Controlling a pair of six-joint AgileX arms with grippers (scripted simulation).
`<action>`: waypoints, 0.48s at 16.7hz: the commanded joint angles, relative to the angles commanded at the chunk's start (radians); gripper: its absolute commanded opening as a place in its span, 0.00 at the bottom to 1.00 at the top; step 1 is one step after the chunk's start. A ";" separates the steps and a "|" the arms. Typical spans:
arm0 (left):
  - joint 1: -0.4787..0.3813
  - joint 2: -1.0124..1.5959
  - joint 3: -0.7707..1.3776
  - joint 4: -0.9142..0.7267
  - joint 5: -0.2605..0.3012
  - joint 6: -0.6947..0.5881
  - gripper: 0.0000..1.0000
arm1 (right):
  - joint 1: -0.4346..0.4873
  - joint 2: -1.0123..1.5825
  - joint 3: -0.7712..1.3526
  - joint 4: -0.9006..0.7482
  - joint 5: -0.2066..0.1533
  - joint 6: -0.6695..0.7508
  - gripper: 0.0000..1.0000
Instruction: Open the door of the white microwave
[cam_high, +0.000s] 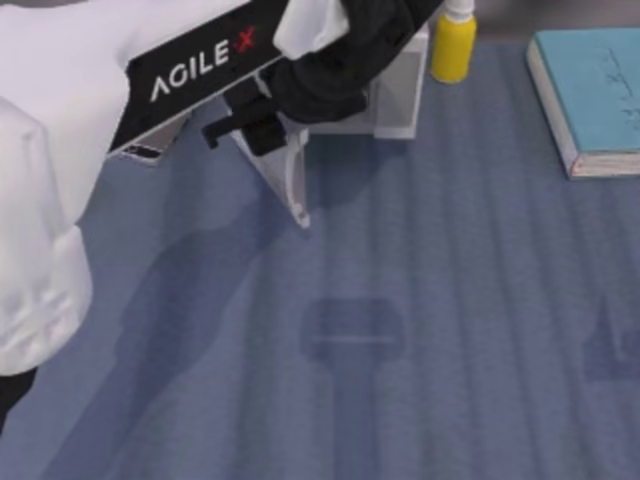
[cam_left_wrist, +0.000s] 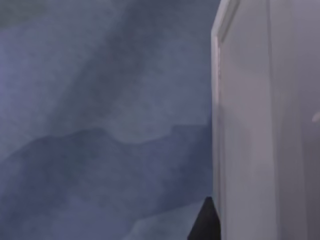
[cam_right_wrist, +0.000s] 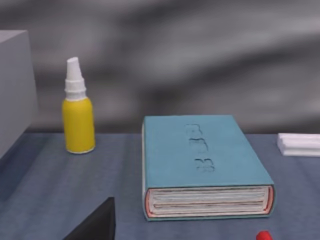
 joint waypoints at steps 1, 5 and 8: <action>0.000 0.000 0.000 0.000 0.000 0.000 0.17 | 0.000 0.000 0.000 0.000 0.000 0.000 1.00; 0.000 0.000 0.000 0.000 0.000 0.000 0.00 | 0.000 0.000 0.000 0.000 0.000 0.000 1.00; 0.000 0.000 0.000 0.000 0.000 0.000 0.00 | 0.000 0.000 0.000 0.000 0.000 0.000 1.00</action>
